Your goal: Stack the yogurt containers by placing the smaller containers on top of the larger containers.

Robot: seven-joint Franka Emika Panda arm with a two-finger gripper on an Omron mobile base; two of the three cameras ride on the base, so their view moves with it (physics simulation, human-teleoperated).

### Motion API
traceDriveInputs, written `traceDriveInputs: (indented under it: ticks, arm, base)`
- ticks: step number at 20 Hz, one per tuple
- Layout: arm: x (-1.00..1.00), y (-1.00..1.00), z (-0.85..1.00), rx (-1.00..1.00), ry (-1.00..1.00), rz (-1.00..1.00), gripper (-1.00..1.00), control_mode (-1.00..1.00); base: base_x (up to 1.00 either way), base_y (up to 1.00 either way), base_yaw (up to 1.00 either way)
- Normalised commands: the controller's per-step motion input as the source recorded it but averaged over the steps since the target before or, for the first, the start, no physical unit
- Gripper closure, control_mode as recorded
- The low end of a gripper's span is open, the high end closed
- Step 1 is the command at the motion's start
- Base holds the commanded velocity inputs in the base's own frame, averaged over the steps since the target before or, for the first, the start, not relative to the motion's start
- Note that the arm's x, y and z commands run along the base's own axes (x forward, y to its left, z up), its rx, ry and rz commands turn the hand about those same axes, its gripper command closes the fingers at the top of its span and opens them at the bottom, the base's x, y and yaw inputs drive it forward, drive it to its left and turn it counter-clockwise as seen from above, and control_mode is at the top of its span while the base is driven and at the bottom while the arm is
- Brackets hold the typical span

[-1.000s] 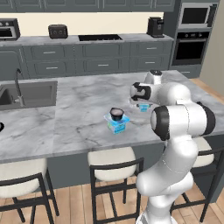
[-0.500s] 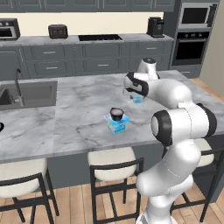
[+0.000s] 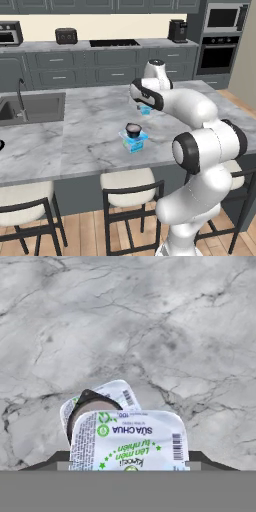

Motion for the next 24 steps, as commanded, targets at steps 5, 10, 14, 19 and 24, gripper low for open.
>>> traceDriveInputs:
  ticks: [5,10,14,19,24]
  arm:
    - [-0.13,0.47,0.02,0.0,0.0,0.0,1.0,-1.0]
    - [0.0,0.04,0.0,0.0,0.0,0.0,1.0,-1.0]
    - [0.0,0.0,-0.05,0.0,0.0,0.0,1.0,-1.0]
    - [0.0,0.0,-0.2,0.0,0.0,0.0,1.0,-1.0]
    - [0.0,0.0,-0.18,0.0,0.0,0.0,1.0,-1.0]
  base:
    - [0.0,0.0,0.0]
    - [0.0,0.0,0.0]
    - [0.0,0.0,0.0]
    - [0.0,0.0,0.0]
    - [0.0,0.0,0.0]
